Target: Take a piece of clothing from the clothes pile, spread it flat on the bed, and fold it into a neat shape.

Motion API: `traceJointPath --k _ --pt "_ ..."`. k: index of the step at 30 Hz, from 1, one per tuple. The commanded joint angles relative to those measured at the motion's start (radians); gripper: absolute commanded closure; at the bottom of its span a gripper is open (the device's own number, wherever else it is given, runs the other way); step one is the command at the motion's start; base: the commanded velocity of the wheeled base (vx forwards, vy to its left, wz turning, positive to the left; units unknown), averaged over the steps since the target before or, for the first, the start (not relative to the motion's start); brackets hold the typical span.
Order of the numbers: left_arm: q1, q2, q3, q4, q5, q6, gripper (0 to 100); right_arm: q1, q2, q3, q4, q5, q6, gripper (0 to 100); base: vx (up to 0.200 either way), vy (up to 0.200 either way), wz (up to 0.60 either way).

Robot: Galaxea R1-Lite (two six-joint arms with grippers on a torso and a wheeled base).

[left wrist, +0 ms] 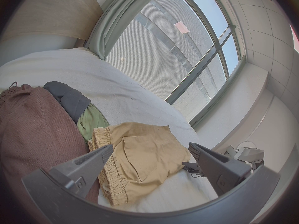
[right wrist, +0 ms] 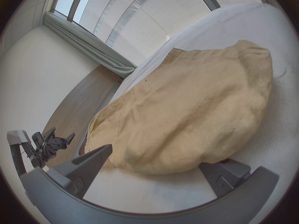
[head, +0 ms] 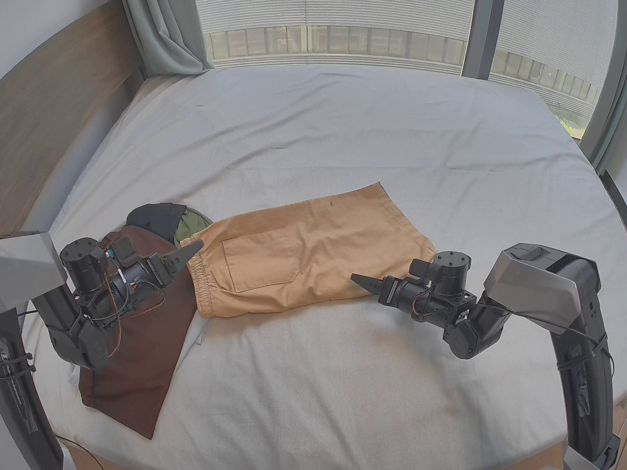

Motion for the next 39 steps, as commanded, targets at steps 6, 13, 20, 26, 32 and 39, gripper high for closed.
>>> traceJointPath --k 6,13,20,26,32,39 --pt "0.003 0.001 -0.002 0.001 -0.001 -0.002 0 0.005 0.027 -0.041 -0.006 -0.044 0.022 0 0.000 0.000 0.00" --pt "0.001 0.002 0.000 -0.001 -0.001 -0.002 0 -0.001 0.027 -0.041 -0.011 -0.044 0.031 0 0.000 0.000 0.00" --pt "0.001 0.001 0.000 0.001 -0.003 -0.002 0 -0.002 0.029 -0.039 -0.011 -0.046 0.036 0 0.000 0.000 0.00" --pt "0.003 0.002 -0.002 -0.001 -0.003 -0.002 0 -0.002 0.029 -0.036 -0.013 -0.046 0.036 100 0.000 0.000 0.00" --pt "0.003 -0.001 0.001 -0.001 -0.004 0.000 0 -0.002 0.038 -0.035 -0.014 -0.047 0.036 100 0.000 0.000 0.00" --pt "0.003 -0.007 -0.003 -0.001 -0.012 0.000 0 0.002 0.035 -0.022 -0.014 -0.047 0.036 100 0.000 0.000 0.00"
